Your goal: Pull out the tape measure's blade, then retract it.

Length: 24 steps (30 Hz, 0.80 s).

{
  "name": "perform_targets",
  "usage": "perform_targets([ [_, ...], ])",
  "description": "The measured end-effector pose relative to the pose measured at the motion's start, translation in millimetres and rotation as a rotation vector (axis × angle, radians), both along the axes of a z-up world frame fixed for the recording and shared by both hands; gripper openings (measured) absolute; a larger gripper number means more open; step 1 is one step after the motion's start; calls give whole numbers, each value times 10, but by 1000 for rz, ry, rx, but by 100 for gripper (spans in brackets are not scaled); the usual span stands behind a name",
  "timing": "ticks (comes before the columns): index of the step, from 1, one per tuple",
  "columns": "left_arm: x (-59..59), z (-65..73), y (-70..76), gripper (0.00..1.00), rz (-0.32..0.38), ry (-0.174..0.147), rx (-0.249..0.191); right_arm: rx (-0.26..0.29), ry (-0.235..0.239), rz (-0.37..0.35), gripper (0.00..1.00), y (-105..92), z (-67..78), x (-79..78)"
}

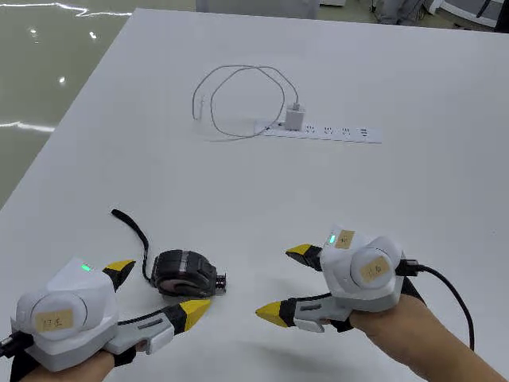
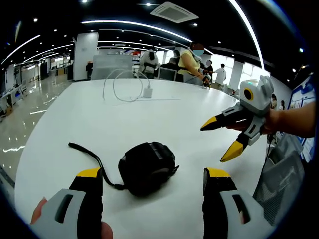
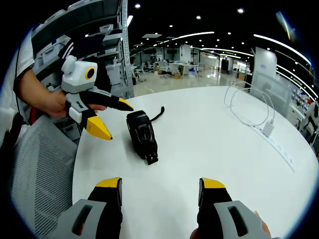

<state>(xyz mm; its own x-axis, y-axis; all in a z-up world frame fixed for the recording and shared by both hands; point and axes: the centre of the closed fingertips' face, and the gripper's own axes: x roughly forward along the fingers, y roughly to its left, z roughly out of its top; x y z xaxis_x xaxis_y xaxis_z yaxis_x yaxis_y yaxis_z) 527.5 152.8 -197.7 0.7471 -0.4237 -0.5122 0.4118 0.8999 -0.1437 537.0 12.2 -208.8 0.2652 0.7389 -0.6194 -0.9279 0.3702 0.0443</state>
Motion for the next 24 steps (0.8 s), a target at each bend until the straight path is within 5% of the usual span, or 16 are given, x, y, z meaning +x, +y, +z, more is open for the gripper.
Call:
perform_targets([
  [24, -212, 20, 34, 90, -102, 4, 24, 31, 9, -95, 68, -395, 71, -151],
])
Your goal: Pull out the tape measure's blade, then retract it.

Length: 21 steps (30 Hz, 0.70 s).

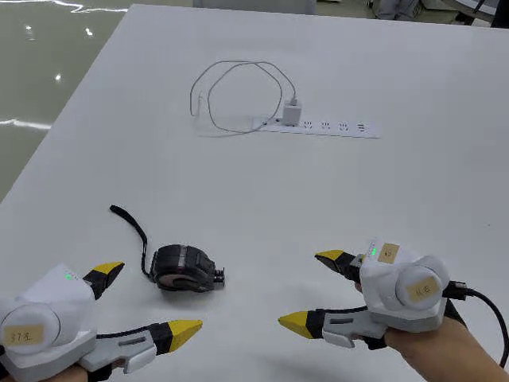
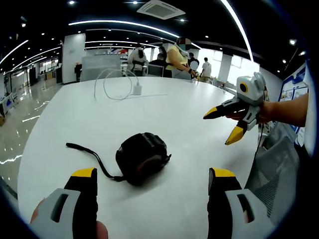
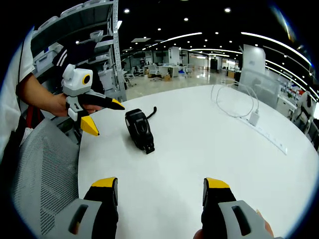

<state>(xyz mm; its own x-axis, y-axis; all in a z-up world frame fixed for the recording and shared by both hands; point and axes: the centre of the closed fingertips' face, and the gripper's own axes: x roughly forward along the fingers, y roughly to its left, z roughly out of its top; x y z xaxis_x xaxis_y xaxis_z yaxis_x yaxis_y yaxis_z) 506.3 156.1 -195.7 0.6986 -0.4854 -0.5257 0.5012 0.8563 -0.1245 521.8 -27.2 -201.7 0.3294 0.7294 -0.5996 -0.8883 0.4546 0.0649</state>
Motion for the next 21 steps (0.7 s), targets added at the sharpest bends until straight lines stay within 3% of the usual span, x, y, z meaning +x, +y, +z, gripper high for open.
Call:
perform_targets([
  [13, -153, -15, 100, 95, -34, 23, 3, -7, 8, -19, 77, -191, 16, -97],
  [16, -177, 6, 84, 98, -41, 28, -12, -15, 5, -14, 77, -227, 2, -129],
  [21, -214, 28, 69, 99, -63, 26, 0, -17, -1, -15, 79, -284, 7, -179],
])
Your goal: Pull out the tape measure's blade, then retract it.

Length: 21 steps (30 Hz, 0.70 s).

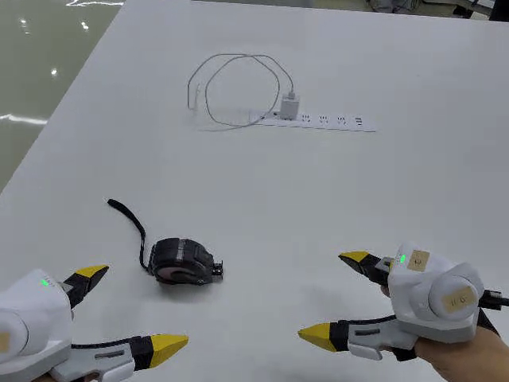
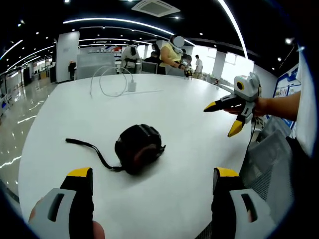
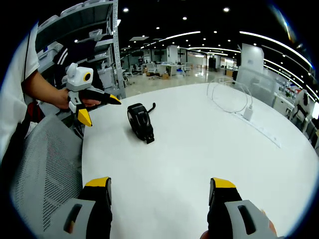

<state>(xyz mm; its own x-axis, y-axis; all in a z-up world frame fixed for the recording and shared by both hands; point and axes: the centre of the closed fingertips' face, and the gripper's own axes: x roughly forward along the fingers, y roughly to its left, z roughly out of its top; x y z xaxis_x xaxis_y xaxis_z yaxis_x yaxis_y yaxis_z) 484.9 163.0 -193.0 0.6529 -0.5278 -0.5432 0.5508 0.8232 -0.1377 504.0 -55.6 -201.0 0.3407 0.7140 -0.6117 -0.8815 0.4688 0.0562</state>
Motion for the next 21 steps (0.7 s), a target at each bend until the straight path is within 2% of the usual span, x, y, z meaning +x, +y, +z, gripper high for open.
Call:
perform_targets([
  [21, -147, 18, 35, 99, -30, 13, 8, 6, 1, -18, 83, -240, 23, -173],
])
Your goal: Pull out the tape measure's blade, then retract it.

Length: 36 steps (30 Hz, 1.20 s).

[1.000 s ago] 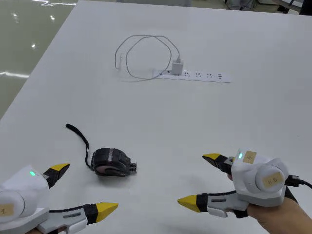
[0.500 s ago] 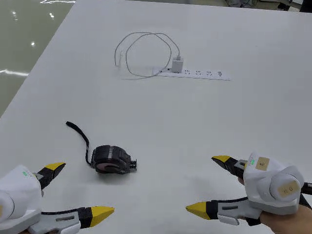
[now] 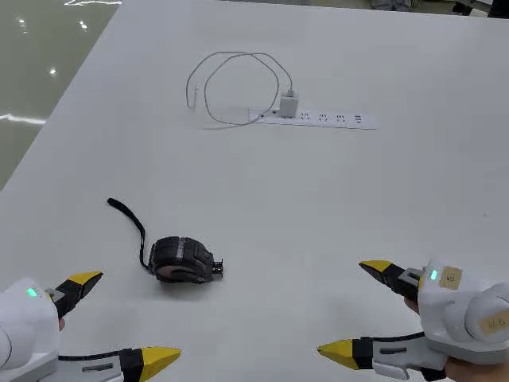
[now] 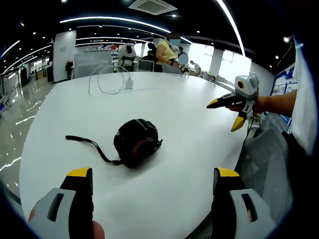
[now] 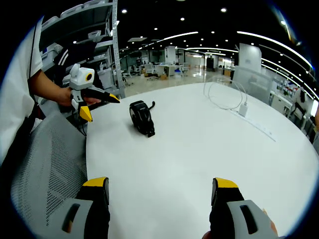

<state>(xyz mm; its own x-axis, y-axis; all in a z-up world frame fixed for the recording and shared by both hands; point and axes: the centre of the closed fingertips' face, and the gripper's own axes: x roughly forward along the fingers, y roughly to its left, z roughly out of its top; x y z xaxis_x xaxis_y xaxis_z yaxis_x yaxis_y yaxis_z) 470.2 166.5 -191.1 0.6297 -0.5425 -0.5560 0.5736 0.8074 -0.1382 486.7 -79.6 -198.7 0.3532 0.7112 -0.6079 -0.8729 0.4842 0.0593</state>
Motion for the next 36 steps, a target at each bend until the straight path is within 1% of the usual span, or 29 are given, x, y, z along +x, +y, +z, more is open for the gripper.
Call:
perform_targets([
  [8, -36, 4, 63, 99, -3, 3, 7, -4, -2, -18, 85, -127, -13, -87],
  [12, -85, -14, 83, 99, -11, 11, 12, -5, -1, -30, 85, -181, -17, -119],
  [16, -104, -12, 114, 99, -8, 14, 8, -8, 0, -38, 86, -227, -24, -152],
  [22, -148, -23, 159, 99, -12, 17, 14, -16, 1, -46, 87, -305, -27, -194],
  [27, -185, -17, 173, 99, -24, 20, 22, -18, -1, -52, 88, -348, -13, -215],
  [36, -215, 4, 185, 99, -33, 21, 26, -26, 2, -57, 89, -418, -18, -249],
])
